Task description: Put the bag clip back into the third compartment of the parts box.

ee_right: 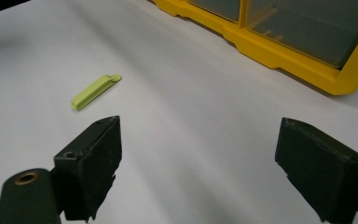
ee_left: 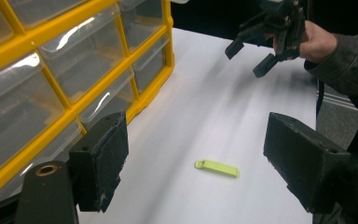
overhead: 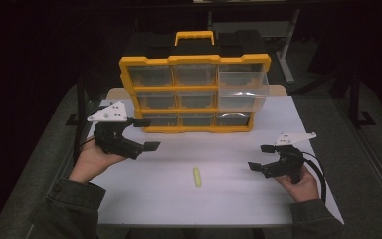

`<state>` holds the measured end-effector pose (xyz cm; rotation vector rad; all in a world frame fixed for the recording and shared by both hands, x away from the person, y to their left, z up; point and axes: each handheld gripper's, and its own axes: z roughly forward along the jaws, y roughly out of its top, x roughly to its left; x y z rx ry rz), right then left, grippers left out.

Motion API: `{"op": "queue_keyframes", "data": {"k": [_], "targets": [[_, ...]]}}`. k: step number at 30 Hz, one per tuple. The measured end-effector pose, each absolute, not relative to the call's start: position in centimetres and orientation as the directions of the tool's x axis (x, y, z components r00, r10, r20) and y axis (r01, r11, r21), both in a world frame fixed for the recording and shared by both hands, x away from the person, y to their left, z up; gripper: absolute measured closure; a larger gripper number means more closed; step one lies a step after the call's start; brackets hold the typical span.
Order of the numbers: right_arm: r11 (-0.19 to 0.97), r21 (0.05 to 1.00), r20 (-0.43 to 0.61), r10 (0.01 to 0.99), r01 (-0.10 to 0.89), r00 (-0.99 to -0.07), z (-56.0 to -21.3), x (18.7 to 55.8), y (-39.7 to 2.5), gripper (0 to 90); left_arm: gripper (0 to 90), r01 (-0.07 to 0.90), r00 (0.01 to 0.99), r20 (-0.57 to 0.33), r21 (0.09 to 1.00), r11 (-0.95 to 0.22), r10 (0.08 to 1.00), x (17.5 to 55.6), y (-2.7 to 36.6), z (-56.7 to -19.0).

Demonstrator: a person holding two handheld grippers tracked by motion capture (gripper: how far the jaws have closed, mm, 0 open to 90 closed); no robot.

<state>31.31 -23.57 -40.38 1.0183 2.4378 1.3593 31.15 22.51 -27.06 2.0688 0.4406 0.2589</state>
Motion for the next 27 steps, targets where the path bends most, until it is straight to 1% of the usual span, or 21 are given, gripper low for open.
{"op": "queue_keyframes", "data": {"k": [7,14,20,27], "targets": [[0.34,0.807,0.182,0.634,0.483,-0.751,-40.4,31.4,-23.6,13.6,21.4,0.21,0.905,0.013,0.856,-0.472,0.426,30.7,22.9,-28.5],[0.349,0.804,0.179,0.631,0.482,-0.754,-40.4,31.3,-23.5,13.6,20.6,0.235,0.897,-0.015,0.863,-0.448,0.442,30.3,23.6,-29.9],[0.34,0.814,0.178,0.627,0.471,-0.758,-40.2,31.2,-23.3,13.7,20.2,0.237,0.884,-0.001,0.862,-0.447,0.467,29.8,24.1,-31.1],[0.357,0.807,0.169,0.624,0.471,-0.763,-39.8,31.3,-22.9,14.4,20.0,0.233,0.882,0.011,0.859,-0.456,0.471,29.2,24.3,-32.1]]}}
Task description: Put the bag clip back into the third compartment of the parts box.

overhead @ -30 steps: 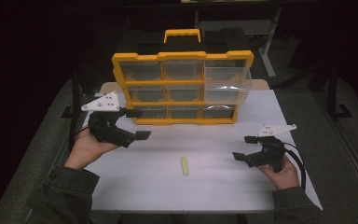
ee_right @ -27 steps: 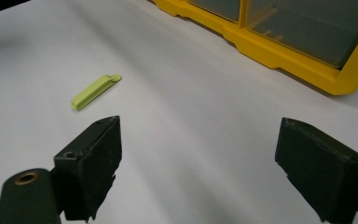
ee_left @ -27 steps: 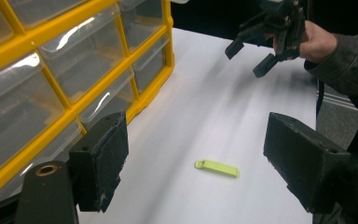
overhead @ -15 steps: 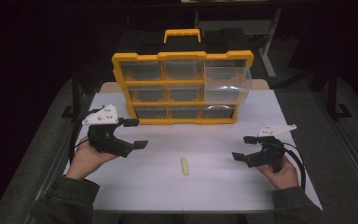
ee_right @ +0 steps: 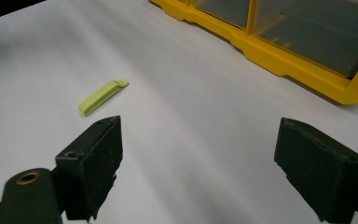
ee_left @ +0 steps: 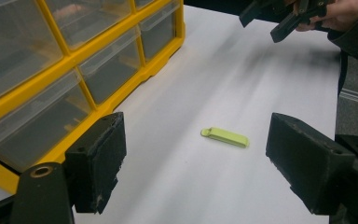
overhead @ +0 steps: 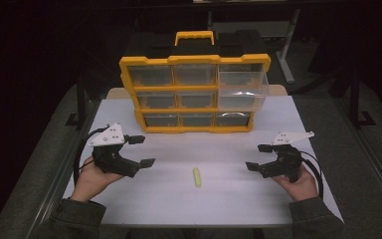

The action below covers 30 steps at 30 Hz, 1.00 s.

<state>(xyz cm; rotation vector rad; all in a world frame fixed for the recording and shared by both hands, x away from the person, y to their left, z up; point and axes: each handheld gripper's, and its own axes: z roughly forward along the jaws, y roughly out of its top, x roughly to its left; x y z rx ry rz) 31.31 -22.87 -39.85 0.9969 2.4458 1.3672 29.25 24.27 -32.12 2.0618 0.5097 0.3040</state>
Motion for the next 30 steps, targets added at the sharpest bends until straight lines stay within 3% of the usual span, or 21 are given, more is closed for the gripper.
{"op": "queue_keyframes", "data": {"k": [21,30], "targets": [[0.403,0.784,0.155,0.611,0.473,-0.777,-37.8,30.9,-19.9,19.4,19.5,0.273,0.855,-0.011,0.859,-0.433,0.518,28.3,25.6,-36.2],[0.402,0.768,0.181,0.61,0.498,-0.771,-36.7,30.8,-18.2,33.7,19.5,0.282,0.857,-0.019,0.853,-0.438,0.515,28.2,25.5,-37.0]]}}
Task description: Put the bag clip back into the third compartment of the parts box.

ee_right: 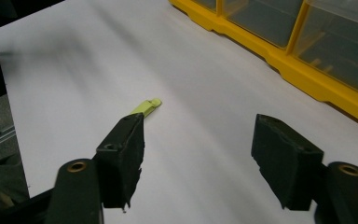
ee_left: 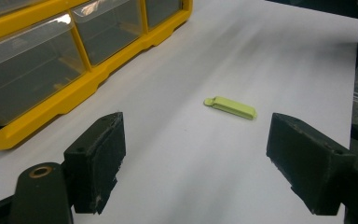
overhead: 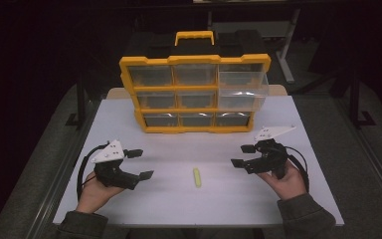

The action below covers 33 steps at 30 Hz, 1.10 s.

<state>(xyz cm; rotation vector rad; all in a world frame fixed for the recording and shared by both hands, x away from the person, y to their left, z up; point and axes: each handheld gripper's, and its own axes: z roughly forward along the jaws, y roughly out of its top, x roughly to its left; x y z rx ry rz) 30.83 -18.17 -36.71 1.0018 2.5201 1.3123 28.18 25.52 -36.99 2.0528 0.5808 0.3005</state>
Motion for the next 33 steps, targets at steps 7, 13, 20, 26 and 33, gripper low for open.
{"op": "queue_keyframes", "data": {"k": [7,13,20,26,33], "targets": [[0.439,0.751,0.186,0.577,0.494,-0.796,-36.2,30.8,-16.3,43.3,19.5,0.298,0.849,-0.037,0.858,-0.419,0.528,28.0,25.7,-37.5],[0.461,0.745,0.184,0.553,0.482,-0.813,-36.1,30.9,-14.9,54.8,19.6,0.291,0.85,-0.027,0.856,-0.426,0.526,28.0,25.9,-37.8],[0.487,0.733,0.197,0.516,0.474,-0.834,-36.2,31.1,-13.1,70.5,19.6,0.293,0.845,-0.031,0.862,-0.414,0.534,27.8,26.0,-38.0],[0.507,0.719,0.22,0.483,0.475,-0.848,-37.1,31.4,-11.8,84.0,19.6,0.297,0.844,-0.033,0.86,-0.415,0.536,27.8,25.8,-38.2],[0.532,0.694,0.227,0.477,0.485,-0.849,-38.4,31.7,-10.2,88.6,19.6,0.293,0.842,-0.029,0.862,-0.414,0.538,27.7,25.8,-38.2]]}}
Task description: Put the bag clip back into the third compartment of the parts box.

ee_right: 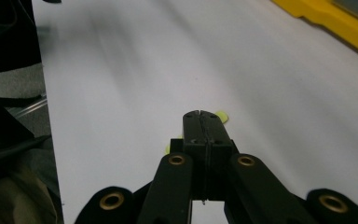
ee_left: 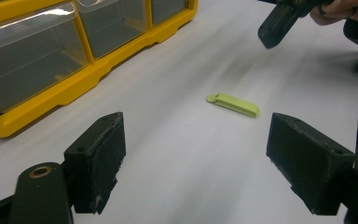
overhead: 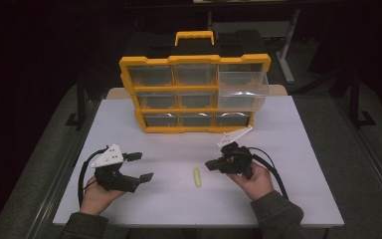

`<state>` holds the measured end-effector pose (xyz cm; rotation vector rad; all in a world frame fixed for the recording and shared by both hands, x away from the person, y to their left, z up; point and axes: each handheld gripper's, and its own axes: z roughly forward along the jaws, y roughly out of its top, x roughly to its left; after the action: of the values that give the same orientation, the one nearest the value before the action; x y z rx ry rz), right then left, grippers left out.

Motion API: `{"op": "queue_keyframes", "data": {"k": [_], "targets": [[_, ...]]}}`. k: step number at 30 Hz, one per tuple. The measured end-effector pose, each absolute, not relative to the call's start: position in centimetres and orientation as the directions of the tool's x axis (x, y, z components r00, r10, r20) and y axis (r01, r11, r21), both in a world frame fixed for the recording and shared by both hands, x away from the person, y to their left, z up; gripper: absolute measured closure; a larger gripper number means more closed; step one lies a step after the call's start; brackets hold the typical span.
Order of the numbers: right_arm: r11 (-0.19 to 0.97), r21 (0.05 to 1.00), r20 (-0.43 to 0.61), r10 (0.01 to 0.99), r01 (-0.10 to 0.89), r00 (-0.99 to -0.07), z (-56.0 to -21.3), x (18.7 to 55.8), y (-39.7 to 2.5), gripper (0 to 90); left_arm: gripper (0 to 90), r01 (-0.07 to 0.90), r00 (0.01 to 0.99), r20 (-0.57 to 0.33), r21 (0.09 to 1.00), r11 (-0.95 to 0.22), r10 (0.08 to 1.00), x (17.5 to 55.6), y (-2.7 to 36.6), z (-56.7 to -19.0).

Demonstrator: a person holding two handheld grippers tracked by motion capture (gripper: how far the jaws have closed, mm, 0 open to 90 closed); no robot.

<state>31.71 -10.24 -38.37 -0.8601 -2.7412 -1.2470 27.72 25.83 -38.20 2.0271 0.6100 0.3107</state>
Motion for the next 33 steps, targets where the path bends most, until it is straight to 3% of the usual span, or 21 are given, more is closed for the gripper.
{"op": "queue_keyframes", "data": {"k": [17,33], "targets": [[0.571,0.655,0.252,0.454,0.496,-0.855,-41.2,31.2,-6.7,88.6,19.3,0.286,0.847,-0.015,0.857,-0.43,0.532,27.7,25.7,-38.3],[0.658,0.608,0.187,0.424,0.443,-0.886,-43.0,30.7,-4.1,88.6,19.1,0.292,0.85,-0.025,0.854,-0.431,0.526,27.8,25.5,-38.5]]}}
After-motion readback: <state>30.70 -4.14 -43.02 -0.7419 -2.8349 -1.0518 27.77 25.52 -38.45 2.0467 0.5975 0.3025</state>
